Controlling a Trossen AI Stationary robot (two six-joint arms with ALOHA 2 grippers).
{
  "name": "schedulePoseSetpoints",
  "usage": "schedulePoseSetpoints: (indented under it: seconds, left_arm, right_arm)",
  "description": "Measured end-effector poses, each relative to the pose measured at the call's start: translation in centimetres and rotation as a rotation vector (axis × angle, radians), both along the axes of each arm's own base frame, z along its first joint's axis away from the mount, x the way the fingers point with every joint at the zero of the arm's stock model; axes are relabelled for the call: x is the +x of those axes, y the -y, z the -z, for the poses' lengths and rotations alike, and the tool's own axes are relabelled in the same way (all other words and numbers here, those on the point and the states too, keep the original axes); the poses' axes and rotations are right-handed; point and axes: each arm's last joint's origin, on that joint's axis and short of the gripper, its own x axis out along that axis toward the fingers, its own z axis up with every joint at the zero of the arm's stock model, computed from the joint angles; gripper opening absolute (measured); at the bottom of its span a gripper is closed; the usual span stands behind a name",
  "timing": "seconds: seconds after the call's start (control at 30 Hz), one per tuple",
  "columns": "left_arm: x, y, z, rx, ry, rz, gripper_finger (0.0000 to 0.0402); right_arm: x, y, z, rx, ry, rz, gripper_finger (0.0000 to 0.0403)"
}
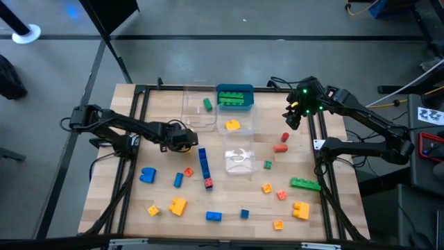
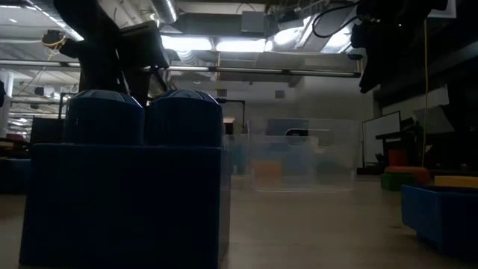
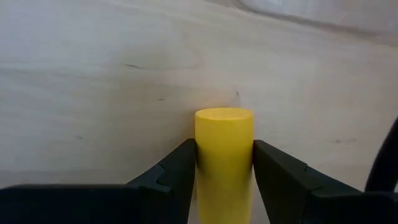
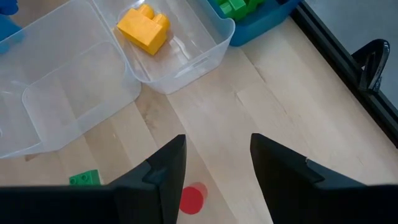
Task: Sort blocks by size
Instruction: Put the yellow cylindrical block into the top left transparent bin
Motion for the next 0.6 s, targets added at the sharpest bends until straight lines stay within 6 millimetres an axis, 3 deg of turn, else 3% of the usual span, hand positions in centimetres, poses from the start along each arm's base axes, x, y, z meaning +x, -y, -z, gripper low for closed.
schedulePoseSetpoints:
  seconds: [0.37, 0.6]
  left_arm:
    - [0.42, 0.35, 0.8, -0.051, -0.046, 0.227, 0.0143]
    - [0.41, 0.47, 0.73, -0.075, -0.044, 0.275, 0.0127]
  right_arm:
    - [0.0, 0.0, 0.0, 0.0, 0.0, 0.0, 0.0182]
    - [0.0, 0.0, 0.0, 0.0, 0.0, 0.0, 0.0182]
